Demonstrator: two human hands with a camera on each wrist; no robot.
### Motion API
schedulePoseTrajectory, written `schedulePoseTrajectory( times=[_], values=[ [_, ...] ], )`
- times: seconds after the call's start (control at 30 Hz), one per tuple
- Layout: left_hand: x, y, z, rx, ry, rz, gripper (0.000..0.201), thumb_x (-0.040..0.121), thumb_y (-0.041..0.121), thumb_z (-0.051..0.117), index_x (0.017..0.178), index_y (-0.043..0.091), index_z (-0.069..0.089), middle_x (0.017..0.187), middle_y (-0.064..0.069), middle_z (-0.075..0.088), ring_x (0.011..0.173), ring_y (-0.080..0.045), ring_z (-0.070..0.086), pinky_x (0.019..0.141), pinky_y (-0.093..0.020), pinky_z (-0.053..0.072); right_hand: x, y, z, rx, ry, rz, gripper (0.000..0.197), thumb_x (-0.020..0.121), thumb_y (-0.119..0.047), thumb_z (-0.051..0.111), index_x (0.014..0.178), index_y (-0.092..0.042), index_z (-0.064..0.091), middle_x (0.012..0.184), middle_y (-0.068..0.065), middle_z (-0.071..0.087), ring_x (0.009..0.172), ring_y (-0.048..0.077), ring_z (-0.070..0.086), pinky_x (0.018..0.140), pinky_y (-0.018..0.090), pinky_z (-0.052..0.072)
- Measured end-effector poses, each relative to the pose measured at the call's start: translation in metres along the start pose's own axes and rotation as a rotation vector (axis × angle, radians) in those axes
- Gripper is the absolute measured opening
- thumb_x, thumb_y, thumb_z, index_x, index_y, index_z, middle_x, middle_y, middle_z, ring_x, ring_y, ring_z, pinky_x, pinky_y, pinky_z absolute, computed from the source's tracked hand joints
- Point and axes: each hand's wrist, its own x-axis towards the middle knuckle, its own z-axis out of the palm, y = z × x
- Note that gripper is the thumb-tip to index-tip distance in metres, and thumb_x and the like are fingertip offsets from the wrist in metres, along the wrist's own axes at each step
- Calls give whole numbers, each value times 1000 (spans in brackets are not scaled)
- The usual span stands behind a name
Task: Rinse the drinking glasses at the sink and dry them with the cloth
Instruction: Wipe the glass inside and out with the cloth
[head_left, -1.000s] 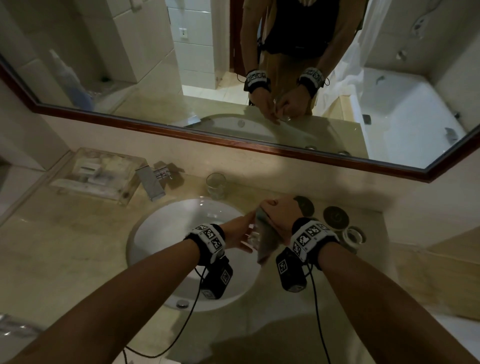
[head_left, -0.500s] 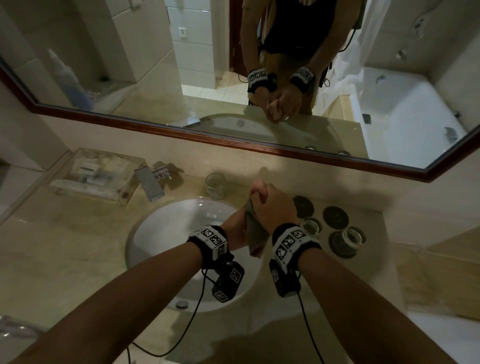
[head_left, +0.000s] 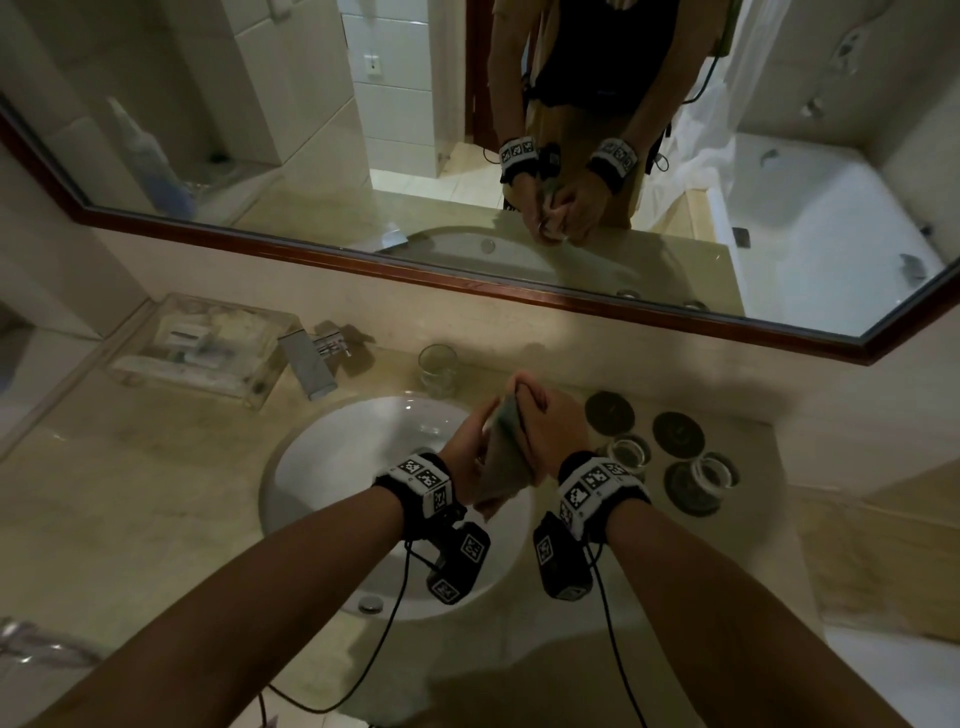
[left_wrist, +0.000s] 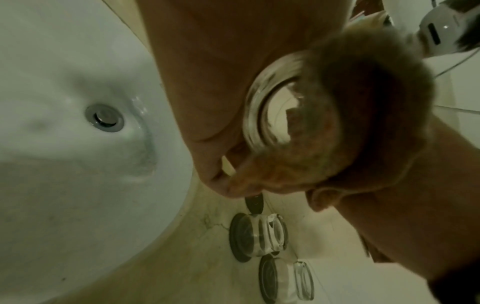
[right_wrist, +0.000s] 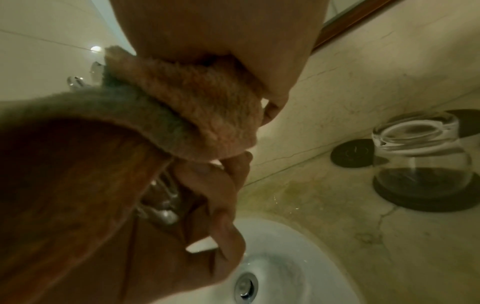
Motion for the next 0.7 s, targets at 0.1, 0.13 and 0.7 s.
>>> schedulePoseTrajectory(
  times=[0.1,0.13,0.7],
  values=[
    [0,0,3,82,11,-37,81,79,81,32,99,9,64,88,-15,61,68,-24,55,62,-27,45,5,1,-2,-153,-61,-10,44,103,-31,36,62,-18,40,58,-2,42,49,10,36,49,16,28],
    [1,1,3,100,22,-32,82,81,80,32,107,9,63,97,-17,62,78,-26,59,69,-31,50,8,2,-2,-202,-77,-22,44,103,-31,35,62,-17,40,58,-1,40,49,11,35,48,18,27],
    [-5,-1,22,-140,9,107,54,95,50,32,96,6,64,87,-15,69,82,-26,65,74,-36,53,-2,-13,3,-399,-7,-253,32,99,-34,42,72,-18,49,65,-4,49,60,15,47,57,22,39]
  ],
)
